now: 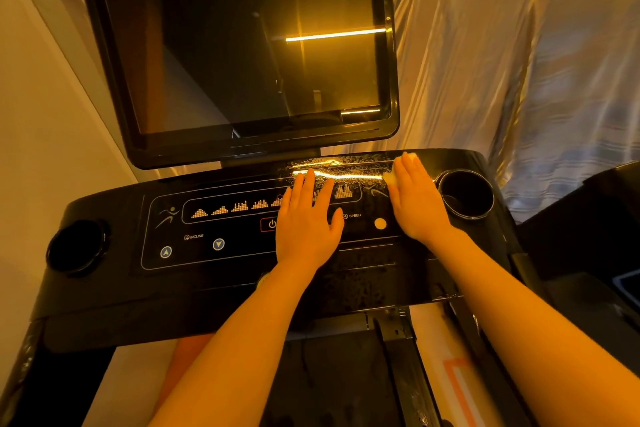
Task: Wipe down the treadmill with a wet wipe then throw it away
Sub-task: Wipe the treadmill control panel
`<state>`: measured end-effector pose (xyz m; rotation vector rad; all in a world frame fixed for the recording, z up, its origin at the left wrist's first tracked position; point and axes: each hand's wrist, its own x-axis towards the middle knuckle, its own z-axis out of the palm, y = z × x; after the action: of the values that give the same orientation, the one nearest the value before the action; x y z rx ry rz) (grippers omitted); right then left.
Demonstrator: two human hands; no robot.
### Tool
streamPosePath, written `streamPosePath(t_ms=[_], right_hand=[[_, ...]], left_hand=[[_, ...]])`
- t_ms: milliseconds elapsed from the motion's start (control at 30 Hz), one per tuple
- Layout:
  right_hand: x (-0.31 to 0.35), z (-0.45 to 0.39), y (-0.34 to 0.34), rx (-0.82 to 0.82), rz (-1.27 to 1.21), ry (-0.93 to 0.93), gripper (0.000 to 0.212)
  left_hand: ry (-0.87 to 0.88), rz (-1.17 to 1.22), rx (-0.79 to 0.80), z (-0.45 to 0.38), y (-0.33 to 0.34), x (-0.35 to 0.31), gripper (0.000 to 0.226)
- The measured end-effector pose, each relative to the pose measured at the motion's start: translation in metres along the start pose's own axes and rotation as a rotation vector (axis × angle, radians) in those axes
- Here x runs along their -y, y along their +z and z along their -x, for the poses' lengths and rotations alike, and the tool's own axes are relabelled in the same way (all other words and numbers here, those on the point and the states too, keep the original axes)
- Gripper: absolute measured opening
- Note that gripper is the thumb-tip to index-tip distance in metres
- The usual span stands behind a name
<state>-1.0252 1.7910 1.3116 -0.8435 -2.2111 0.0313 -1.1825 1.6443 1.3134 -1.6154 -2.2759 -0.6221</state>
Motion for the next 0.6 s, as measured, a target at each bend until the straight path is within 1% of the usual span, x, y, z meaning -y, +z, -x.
streamPosePath(t_ms=[133, 367, 467, 600], right_hand=[[-0.007, -0.011, 0.0, 0.031, 0.079, -0.038, 0.019], [-0.004, 0.003, 0.001, -0.043, -0.058, 0.045, 0.02], [-0.003, 0.018, 0.001, -0.027, -0.073, 0.066, 0.027], [0.003, 0.044, -0.002, -0.016, -0.048, 0.075, 0.025]], left_hand=[[0.0, -0.002, -0.01, -0.001, 0.0, 0.0, 0.057], [0.005, -0.018, -0.01, -0.002, 0.001, 0.001, 0.057], [0.002, -0.024, -0.006, -0.003, 0.001, 0.002, 0.057], [0.012, -0.013, 0.013, -0.003, 0.001, 0.002, 0.057]])
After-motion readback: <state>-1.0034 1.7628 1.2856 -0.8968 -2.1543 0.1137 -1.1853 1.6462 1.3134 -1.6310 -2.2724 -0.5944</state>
